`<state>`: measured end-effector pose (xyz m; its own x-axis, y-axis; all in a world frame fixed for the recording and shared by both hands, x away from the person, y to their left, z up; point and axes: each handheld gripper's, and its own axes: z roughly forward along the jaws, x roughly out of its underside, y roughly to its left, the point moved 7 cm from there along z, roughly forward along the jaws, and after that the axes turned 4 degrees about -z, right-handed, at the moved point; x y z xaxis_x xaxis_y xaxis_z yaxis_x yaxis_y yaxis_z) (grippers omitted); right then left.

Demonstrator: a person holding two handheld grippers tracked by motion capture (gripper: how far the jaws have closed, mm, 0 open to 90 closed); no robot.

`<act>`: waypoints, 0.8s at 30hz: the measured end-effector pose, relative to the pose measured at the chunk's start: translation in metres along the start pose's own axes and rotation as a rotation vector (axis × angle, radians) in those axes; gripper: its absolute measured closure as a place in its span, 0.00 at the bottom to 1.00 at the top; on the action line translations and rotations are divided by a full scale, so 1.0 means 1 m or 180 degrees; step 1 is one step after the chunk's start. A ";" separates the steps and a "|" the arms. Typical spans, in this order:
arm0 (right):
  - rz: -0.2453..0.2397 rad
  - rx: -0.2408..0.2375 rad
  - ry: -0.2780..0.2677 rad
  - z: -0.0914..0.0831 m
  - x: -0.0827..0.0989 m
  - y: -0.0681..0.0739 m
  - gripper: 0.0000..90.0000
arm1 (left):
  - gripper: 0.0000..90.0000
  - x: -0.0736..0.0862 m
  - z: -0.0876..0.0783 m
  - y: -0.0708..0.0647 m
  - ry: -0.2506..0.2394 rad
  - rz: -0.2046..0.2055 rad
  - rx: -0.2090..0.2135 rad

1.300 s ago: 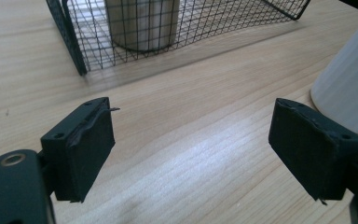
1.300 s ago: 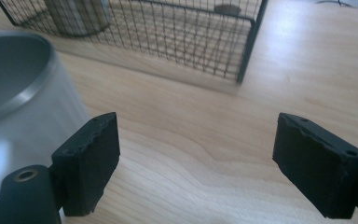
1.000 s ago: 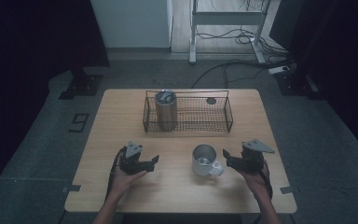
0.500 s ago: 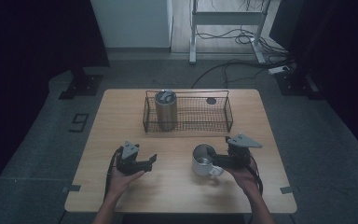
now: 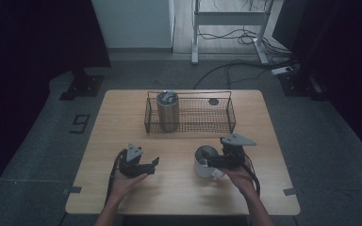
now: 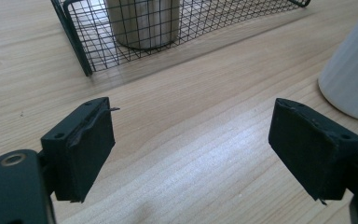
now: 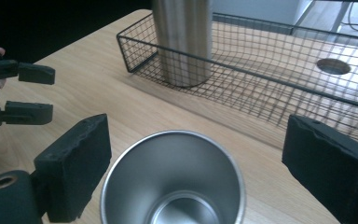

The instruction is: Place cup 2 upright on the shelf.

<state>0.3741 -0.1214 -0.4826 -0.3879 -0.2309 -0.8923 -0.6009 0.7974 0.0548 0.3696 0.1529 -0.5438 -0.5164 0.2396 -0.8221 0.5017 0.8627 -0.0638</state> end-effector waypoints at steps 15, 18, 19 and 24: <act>-0.0112 -0.0024 0.0255 0.022 0.016 0.013 0.01 | 0.16 0.003 -0.003 0.002 0.0005 -0.0033 -0.0012; -0.0190 0.0054 0.0319 0.026 0.019 0.014 0.00 | 0.16 0.004 -0.003 0.002 0.0012 -0.0035 -0.0009; -0.0200 0.0063 0.0319 0.026 0.019 0.014 0.00 | 0.16 0.004 -0.002 0.002 0.0013 -0.0036 -0.0008; -0.0194 0.0047 0.0344 0.026 0.020 0.013 0.00 | 0.16 0.004 -0.002 0.001 0.0021 -0.0022 -0.0004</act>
<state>0.3765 -0.1019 -0.5116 -0.4247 -0.3373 -0.8402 -0.6157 0.7880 -0.0052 0.3663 0.1560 -0.5460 -0.5244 0.2367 -0.8179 0.4973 0.8649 -0.0686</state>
